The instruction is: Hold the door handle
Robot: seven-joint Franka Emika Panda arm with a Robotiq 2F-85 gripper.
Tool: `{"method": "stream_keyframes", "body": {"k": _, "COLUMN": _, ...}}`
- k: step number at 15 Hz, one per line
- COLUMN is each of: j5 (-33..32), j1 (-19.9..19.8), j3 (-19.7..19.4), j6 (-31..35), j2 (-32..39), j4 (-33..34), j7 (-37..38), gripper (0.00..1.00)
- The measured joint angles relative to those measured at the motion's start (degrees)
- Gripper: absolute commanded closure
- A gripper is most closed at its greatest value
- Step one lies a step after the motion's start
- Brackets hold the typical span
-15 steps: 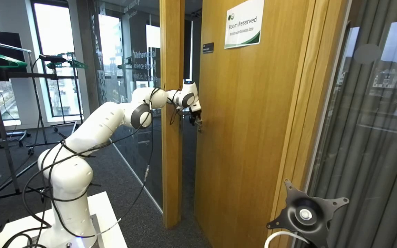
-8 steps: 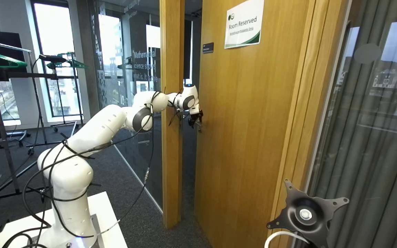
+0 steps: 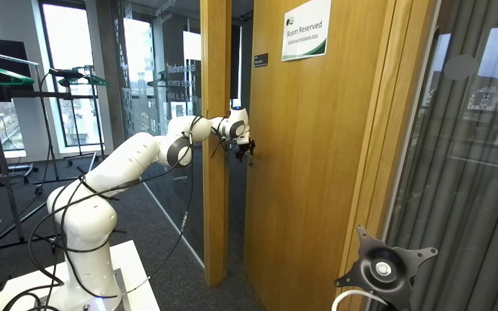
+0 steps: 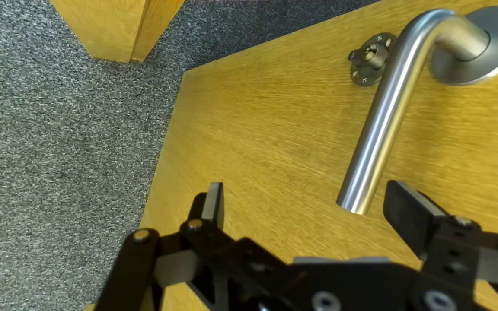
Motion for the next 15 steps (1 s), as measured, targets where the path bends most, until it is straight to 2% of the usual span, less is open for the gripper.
{"method": "stream_keyframes", "body": {"k": 8, "j5": 0.56, "j1": 0.00, "j3": 0.38, "j6": -1.02, "j2": 0.30, "j4": 0.07, "j7": 0.79, "gripper": 0.00}}
{"method": "stream_keyframes", "body": {"k": 15, "j5": 1.48, "j1": 0.06, "j3": 2.82, "j6": -2.55, "j2": 1.14, "j4": 0.28, "j7": 0.00, "gripper": 0.00}}
